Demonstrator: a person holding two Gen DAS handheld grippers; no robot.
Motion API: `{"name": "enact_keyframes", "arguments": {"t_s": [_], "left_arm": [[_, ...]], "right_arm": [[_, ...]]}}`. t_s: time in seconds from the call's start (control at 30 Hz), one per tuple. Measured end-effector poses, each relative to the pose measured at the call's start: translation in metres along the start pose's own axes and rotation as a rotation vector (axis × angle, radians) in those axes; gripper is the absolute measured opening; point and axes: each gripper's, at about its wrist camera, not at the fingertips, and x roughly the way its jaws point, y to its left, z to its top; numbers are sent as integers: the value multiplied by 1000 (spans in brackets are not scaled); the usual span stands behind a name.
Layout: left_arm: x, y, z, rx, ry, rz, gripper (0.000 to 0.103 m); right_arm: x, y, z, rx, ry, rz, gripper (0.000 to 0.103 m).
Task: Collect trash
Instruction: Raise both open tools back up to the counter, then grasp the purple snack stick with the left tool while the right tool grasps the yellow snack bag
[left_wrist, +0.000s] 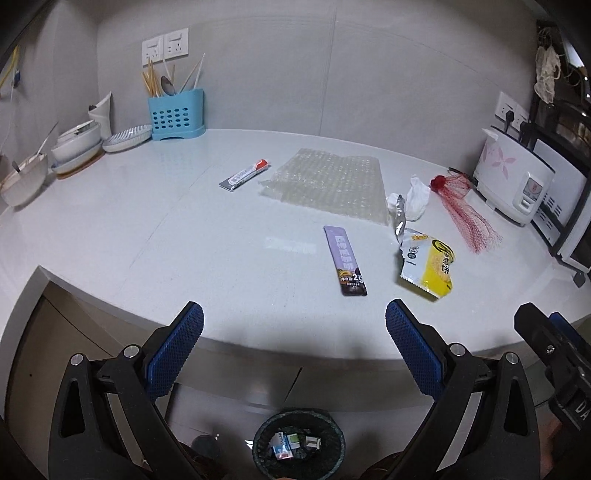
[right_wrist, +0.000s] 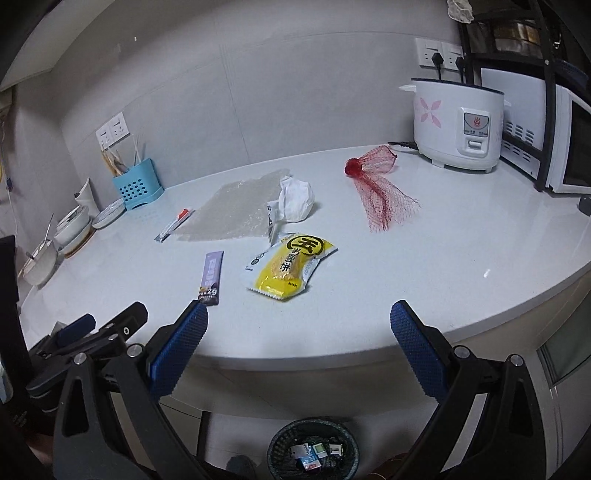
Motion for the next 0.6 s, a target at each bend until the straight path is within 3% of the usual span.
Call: {"name": "enact_keyframes", "arguments": {"t_s": [0.6], "left_arm": [[123, -23, 48, 18, 152, 50, 97]], "right_arm": [[118, -3, 56, 131, 176, -26, 93]]}}
